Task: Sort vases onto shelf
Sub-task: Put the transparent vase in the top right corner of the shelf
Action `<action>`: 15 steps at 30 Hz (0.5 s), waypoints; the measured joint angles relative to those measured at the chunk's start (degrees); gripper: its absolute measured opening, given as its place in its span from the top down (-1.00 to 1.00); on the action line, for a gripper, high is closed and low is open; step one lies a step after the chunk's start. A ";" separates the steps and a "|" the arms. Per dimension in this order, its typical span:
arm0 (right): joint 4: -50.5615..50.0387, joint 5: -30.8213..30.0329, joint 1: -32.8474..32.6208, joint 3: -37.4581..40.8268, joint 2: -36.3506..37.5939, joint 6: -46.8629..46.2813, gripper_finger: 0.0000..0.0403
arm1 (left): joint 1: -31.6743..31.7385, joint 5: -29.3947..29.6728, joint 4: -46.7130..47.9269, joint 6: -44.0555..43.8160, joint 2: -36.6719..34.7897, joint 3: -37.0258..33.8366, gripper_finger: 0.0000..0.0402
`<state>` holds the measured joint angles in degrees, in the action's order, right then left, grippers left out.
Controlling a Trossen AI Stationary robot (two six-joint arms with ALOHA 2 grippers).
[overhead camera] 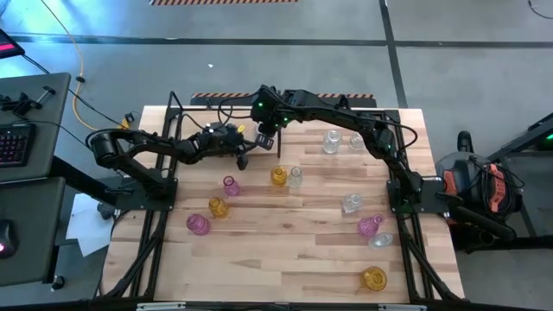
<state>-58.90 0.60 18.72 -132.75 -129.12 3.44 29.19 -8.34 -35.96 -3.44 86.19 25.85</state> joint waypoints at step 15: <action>-3.39 -0.14 0.04 0.00 0.07 -0.57 0.78 | 0.00 1.01 2.17 0.92 -0.02 1.48 1.00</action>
<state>-62.29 0.46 18.76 -132.75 -129.05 2.87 29.19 -7.33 -33.79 -2.52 86.17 27.33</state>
